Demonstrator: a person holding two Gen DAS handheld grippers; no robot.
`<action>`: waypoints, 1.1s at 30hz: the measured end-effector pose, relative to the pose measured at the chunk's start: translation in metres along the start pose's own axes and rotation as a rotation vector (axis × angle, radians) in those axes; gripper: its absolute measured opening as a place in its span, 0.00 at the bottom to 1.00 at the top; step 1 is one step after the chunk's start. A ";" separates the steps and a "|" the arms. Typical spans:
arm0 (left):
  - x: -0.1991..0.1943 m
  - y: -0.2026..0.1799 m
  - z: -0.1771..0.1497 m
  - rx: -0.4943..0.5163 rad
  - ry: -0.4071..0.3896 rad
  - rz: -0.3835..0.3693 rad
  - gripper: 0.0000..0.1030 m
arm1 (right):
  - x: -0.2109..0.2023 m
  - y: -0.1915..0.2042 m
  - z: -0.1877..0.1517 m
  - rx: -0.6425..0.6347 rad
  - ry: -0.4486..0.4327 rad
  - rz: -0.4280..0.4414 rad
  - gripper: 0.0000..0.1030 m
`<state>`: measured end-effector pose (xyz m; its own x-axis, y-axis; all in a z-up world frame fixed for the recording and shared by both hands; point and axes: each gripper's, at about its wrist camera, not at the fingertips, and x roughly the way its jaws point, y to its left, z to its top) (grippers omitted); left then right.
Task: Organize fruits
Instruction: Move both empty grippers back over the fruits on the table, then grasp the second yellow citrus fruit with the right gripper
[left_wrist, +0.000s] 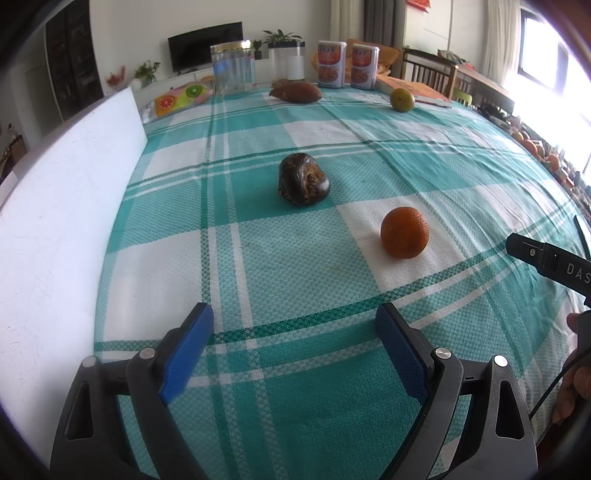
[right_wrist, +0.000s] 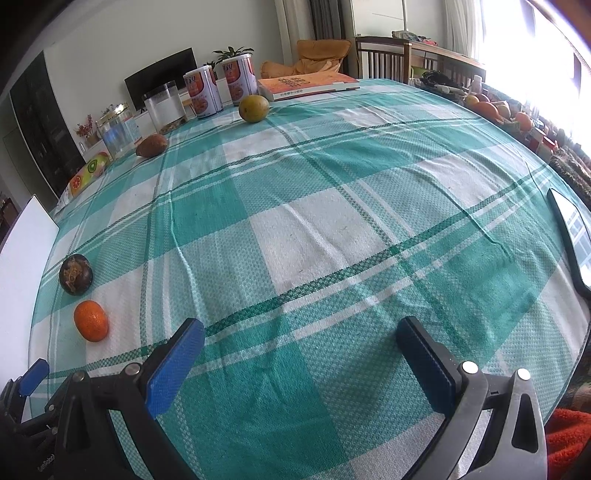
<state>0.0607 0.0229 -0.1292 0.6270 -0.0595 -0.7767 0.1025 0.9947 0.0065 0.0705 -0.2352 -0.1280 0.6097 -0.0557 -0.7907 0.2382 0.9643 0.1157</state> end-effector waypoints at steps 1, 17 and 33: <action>0.000 0.000 0.000 0.000 0.000 0.000 0.88 | 0.000 0.000 0.000 -0.003 0.001 -0.003 1.00; 0.000 0.000 0.000 0.000 -0.001 0.001 0.88 | 0.049 0.008 0.121 -0.174 0.016 0.119 1.00; 0.001 0.000 -0.001 0.000 -0.002 0.002 0.89 | 0.210 0.066 0.282 -0.114 0.090 0.168 0.48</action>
<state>0.0610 0.0226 -0.1304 0.6289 -0.0573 -0.7754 0.1007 0.9949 0.0081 0.4274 -0.2564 -0.1172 0.5627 0.1263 -0.8170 0.0488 0.9815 0.1853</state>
